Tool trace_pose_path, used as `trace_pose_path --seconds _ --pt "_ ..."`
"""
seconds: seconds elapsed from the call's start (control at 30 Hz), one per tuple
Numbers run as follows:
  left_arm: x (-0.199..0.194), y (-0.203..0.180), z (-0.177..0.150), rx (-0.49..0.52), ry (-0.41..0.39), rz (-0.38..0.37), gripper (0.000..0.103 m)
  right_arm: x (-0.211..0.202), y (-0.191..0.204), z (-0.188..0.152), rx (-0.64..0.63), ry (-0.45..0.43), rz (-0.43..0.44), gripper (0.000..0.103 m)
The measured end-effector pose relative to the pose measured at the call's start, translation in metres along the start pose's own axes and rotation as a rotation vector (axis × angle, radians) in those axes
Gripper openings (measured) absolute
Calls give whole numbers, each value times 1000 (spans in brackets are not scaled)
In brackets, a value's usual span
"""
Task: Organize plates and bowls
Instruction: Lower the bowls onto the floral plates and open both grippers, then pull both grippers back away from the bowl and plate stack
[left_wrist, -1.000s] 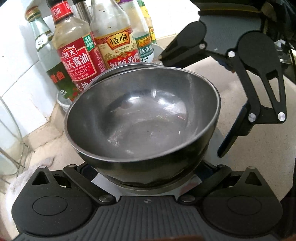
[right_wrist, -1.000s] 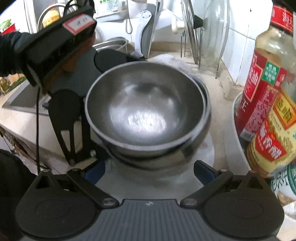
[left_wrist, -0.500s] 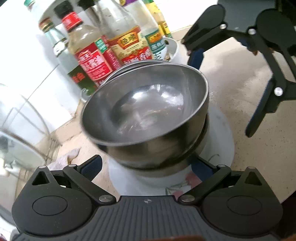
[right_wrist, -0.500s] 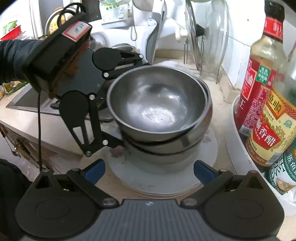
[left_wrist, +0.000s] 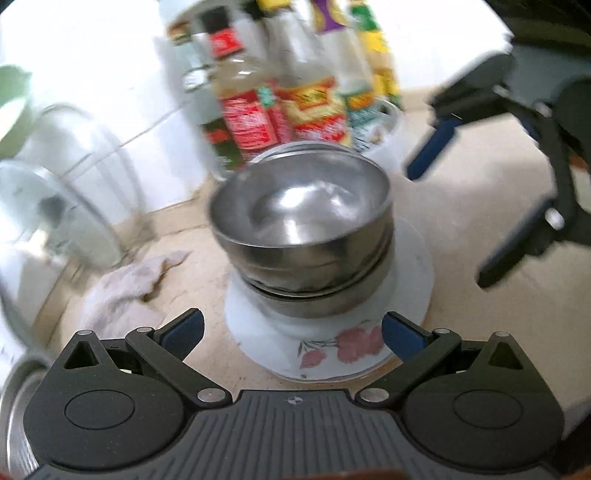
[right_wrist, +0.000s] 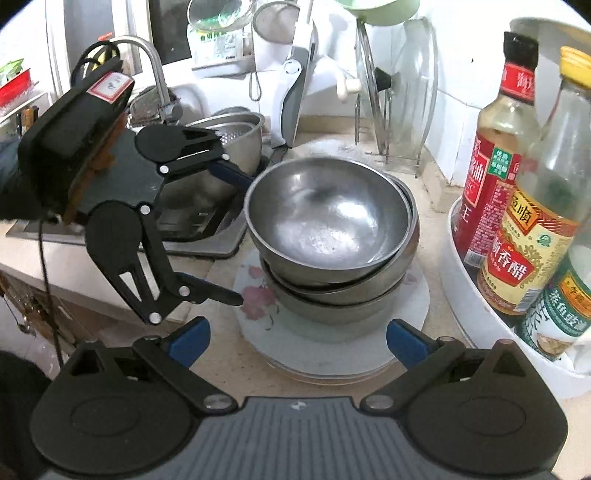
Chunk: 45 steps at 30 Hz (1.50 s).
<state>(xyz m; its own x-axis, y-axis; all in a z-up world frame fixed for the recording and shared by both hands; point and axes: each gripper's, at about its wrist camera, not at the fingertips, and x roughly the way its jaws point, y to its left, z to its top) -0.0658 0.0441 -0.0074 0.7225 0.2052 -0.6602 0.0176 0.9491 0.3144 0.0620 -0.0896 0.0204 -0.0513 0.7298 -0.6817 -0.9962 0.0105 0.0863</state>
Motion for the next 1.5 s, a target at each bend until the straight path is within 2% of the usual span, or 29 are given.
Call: trace_pose_path --seconds 0.2,0.27,0.43,0.63,0.83,0.93,1.17,1.27,1.5 --pt "-13 7 0 -242 -20 43 103 -17 13 -7 36 -25 -60 100" --pt "-18 6 2 -278 -39 67 103 -24 16 -9 60 -32 -94 100" --pt "-28 9 6 -358 -90 42 103 -43 27 -7 116 -78 -178 101" --pt "-43 11 0 -439 -141 55 103 -58 52 1 189 -126 -246 101" --pt "-61 11 -9 -440 -171 43 103 -69 81 -2 315 -188 -334 101" --pt "-70 11 -13 -450 -189 41 103 -73 92 -5 371 -208 -405 101" --pt "-85 6 -18 -485 -236 43 103 -77 116 -13 517 -273 -664 101" --pt "-88 3 -18 -500 -240 45 103 -79 125 -15 579 -326 -701 101" --pt "-95 -1 -18 -517 -266 60 103 -80 136 -16 646 -380 -805 102"
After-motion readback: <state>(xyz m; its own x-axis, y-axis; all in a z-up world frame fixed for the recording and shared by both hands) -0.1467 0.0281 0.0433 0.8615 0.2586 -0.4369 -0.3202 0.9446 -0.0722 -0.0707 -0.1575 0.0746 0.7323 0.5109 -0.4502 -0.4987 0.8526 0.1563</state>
